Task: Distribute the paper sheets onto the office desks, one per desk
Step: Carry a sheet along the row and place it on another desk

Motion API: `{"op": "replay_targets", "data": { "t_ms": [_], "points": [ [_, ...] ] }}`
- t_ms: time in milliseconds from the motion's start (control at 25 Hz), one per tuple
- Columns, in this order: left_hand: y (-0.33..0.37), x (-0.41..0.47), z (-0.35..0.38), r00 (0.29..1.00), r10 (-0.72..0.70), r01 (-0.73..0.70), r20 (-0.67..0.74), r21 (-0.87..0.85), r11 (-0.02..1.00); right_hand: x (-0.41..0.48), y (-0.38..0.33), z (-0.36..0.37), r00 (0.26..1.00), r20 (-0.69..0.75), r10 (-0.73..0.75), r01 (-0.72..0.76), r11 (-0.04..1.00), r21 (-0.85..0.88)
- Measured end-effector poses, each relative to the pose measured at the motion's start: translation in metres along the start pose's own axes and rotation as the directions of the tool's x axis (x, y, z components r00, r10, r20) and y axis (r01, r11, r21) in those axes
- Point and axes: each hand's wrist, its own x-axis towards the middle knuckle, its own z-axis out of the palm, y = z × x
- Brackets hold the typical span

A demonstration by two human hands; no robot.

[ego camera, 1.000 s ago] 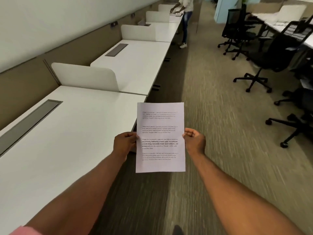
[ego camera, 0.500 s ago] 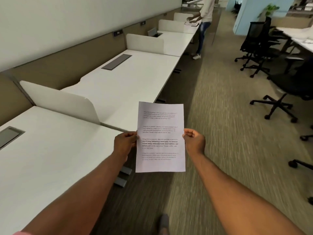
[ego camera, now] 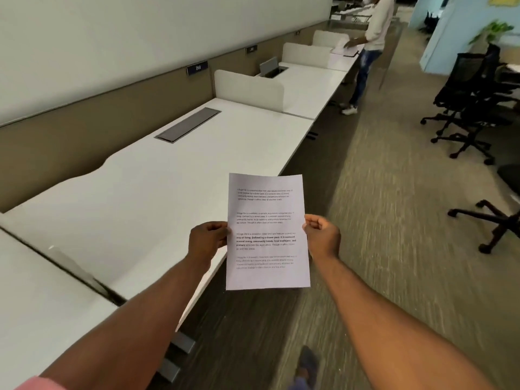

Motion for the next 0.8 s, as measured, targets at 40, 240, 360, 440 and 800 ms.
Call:
{"op": "replay_targets", "data": {
  "t_ms": [40, 240, 360, 440, 800],
  "points": [
    [0.003, 0.024, 0.013, 1.000, 0.003, -0.003, -0.024, -0.004, 1.000, 0.033, 0.001, 0.010, 0.999, 0.033, -0.004, 0.003, 1.000, 0.004],
    [0.017, 0.126, 0.070, 0.983, -0.020, 0.014, -0.181, -0.035, 0.999, 0.185, -0.004, 0.051, 0.975, 0.223, 0.002, 0.001, 1.000, -0.010],
    [0.032, 0.181, 0.098, 0.964, -0.042, 0.024, -0.262, -0.071, 0.997, 0.272, -0.016, 0.086, 0.954, 0.299, -0.003, 0.013, 0.999, -0.031],
    [0.035, 0.219, 0.110, 0.938, -0.067, 0.031, -0.339, -0.111, 0.993, 0.324, -0.025, 0.119, 0.930, 0.369, -0.002, 0.021, 0.999, -0.048],
    [0.040, 0.400, 0.124, 0.833, -0.147, 0.013, -0.533, -0.248, 0.969, 0.504, -0.034, 0.275, 0.792, 0.604, -0.087, 0.214, 0.966, -0.141]
  ]
}}
